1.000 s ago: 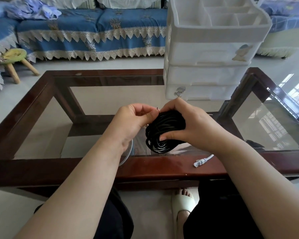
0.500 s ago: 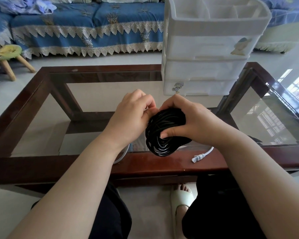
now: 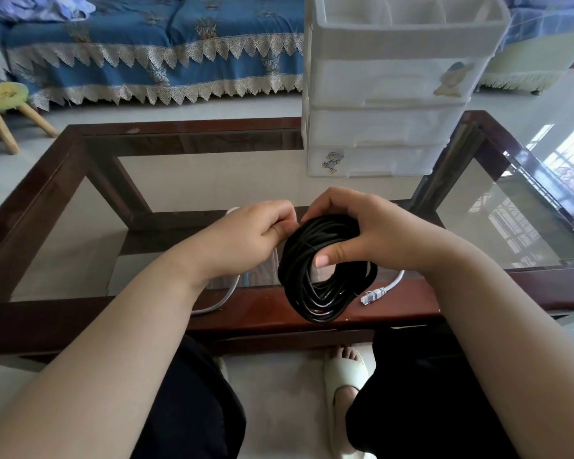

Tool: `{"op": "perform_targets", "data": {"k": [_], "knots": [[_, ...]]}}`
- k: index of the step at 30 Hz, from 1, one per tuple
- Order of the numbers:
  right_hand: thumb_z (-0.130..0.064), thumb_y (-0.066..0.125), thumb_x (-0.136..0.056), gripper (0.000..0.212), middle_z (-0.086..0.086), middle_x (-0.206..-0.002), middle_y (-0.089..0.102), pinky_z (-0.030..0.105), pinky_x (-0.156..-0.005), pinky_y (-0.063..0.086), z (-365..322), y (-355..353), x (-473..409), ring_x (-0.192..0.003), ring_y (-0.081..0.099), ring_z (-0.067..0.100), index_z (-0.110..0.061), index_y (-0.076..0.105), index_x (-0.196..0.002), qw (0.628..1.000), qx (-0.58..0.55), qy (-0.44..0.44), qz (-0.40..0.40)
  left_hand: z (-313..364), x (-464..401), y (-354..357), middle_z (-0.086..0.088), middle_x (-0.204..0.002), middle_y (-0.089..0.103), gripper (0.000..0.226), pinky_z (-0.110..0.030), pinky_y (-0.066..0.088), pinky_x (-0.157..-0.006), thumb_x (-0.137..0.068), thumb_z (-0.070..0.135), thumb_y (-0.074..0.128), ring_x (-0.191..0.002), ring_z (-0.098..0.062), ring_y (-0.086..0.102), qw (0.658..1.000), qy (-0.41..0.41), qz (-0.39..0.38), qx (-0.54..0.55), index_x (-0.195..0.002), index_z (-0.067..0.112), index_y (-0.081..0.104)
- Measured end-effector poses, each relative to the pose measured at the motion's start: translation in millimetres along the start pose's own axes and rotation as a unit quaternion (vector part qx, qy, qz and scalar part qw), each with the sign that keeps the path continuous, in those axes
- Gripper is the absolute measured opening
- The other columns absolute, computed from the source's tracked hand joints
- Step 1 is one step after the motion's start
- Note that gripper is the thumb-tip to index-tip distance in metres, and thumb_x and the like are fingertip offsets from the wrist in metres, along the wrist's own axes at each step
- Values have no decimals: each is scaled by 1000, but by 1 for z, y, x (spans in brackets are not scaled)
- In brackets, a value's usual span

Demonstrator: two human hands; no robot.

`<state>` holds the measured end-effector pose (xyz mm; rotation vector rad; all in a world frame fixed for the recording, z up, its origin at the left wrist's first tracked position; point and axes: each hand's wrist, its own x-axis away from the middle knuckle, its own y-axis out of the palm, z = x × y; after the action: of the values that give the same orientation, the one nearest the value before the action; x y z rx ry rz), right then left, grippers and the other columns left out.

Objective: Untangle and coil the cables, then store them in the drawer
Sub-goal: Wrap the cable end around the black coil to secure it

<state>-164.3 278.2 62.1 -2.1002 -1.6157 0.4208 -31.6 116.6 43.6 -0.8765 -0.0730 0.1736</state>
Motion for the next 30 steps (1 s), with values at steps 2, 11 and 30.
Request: {"op": "perform_targets", "data": {"k": [2, 11, 30], "knots": [[-37, 79, -61, 52, -4, -96, 70, 24, -84, 53, 1, -3, 1, -91, 67, 9, -21, 61, -106, 1000, -14, 5, -3, 1, 0, 2, 8, -68, 49, 26, -19, 32, -57, -102, 26, 45, -59, -3, 41, 999, -15, -14, 26, -77, 27, 50], [-33, 82, -67, 46, -7, -94, 71, 25, -84, 52, 6, -3, 1, -88, 66, 5, -24, 62, -107, 998, 32, 40, -40, 3, -1, 17, 6, -74, 52, 25, -17, 33, -58, -104, 26, 40, -65, -5, 43, 996, -66, -42, -31, -84, 16, 51], [-49, 73, -60, 43, -12, -90, 67, 18, -78, 52, 10, 4, -3, -84, 64, -1, -34, 55, -97, 990, -10, -25, 138, 13, 13, 23, 13, -119, 61, 98, -13, 48, -88, -52, 89, 53, -109, 8, 58, 962, -48, 21, 269, -128, 28, 42]]}}
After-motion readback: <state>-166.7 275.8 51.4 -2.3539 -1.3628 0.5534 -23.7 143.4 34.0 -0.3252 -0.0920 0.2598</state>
